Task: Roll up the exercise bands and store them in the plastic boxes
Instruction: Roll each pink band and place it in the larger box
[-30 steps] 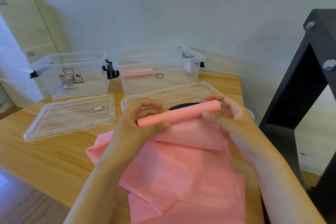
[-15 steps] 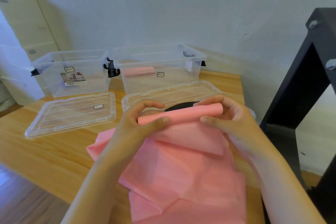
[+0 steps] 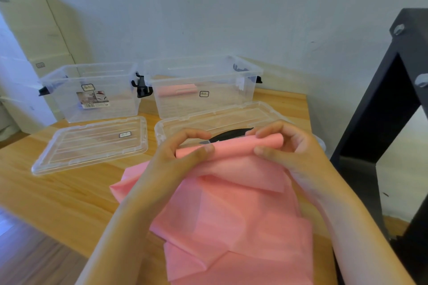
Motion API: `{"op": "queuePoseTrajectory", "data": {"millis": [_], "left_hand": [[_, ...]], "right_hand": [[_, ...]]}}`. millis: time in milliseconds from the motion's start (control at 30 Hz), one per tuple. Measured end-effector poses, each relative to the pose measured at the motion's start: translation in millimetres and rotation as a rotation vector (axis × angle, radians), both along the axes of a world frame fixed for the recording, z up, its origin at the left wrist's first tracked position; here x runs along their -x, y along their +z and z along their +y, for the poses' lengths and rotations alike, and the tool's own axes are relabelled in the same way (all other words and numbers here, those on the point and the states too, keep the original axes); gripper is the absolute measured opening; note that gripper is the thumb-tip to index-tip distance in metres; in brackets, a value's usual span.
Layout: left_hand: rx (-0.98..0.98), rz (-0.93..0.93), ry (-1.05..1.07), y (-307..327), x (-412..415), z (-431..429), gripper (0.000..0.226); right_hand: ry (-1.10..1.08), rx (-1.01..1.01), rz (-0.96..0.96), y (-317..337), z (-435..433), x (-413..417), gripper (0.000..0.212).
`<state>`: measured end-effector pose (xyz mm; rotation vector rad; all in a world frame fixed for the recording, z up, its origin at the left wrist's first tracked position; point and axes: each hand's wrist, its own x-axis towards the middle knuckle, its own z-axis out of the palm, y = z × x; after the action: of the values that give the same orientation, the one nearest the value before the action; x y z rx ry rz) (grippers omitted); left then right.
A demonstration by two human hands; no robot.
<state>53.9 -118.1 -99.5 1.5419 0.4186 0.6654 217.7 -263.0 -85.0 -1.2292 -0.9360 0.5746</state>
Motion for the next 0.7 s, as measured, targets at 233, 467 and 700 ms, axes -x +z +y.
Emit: {"op": "queuePoseTrajectory", "data": {"millis": [233,467,700], "left_hand": [[-0.080,-0.064,0.049,4.1,0.1,-3.3,0.047],[-0.012,-0.007,-0.002,-1.2,-1.2,0.7,0.039],[-0.082,-0.087,0.044,1.9,-1.1,-1.0,0.044]], "right_hand": [[-0.056,0.173,0.008,-6.6,1.5,-3.6,0.023],[-0.030,0.006,-0.024,-1.5,1.5,-0.9,0.027],[-0.014,0.101,0.012,-3.5,-0.5,-5.1,0.031]]}}
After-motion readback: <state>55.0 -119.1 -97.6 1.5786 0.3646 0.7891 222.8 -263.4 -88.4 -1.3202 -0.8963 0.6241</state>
